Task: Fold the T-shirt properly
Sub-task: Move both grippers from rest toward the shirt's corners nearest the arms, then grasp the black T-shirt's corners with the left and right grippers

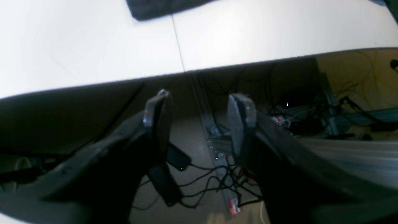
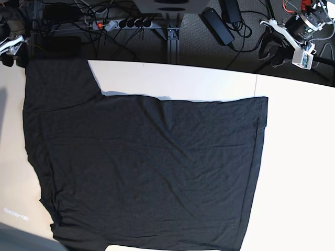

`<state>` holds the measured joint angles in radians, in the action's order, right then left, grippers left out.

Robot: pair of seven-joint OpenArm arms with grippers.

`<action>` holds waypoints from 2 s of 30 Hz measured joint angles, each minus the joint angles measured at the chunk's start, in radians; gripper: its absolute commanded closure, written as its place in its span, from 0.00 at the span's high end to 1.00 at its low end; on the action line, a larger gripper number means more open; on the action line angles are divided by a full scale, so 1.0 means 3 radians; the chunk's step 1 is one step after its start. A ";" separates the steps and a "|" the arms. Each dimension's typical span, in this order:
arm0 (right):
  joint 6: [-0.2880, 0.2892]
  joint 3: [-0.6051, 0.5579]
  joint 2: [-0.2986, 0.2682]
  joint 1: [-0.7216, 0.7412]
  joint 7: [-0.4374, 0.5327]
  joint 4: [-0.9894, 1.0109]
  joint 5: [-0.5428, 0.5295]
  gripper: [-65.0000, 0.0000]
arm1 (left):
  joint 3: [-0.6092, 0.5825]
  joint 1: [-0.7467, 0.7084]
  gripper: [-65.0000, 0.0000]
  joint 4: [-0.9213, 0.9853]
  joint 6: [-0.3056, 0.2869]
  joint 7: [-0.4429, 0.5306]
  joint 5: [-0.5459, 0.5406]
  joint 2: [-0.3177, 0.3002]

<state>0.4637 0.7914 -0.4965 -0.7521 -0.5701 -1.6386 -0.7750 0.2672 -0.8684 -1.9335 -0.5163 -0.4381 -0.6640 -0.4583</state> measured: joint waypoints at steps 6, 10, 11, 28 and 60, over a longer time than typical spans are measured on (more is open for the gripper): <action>0.0024 0.0001 -0.0345 0.0596 -0.0197 0.0951 -0.0210 0.55 | 0.0001 0.0092 0.51 0.0000 -0.0001 -0.0064 -0.0004 -0.0156; 0.0083 -0.0046 -0.0469 0.0877 -0.0443 0.1411 -0.0497 0.55 | 0.0003 0.0120 0.51 0.0000 0.0000 -0.0086 -0.0003 -0.0219; 0.0085 -0.0084 -0.0481 0.0931 -0.0514 0.1471 -0.0515 0.55 | 0.0003 0.0136 0.51 0.0000 -0.0001 -0.0098 -0.0001 -0.0230; 0.0102 -0.0800 -0.0312 0.1133 -0.0404 0.1541 -0.0762 0.55 | 0.0071 0.0882 0.51 0.0425 0.0387 -0.0313 -0.0163 -0.0362; 0.0112 -0.0796 -0.0135 0.1142 -0.0635 0.1518 -0.0935 0.55 | -0.0868 0.1935 0.51 0.1457 -0.0019 -0.0596 -0.0841 0.0142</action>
<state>0.4973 0.5526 -0.5369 -0.4095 -0.7605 -1.1831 -1.0554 0.0067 -0.2878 -1.4963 -0.5220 -0.6170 -0.9161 -0.4156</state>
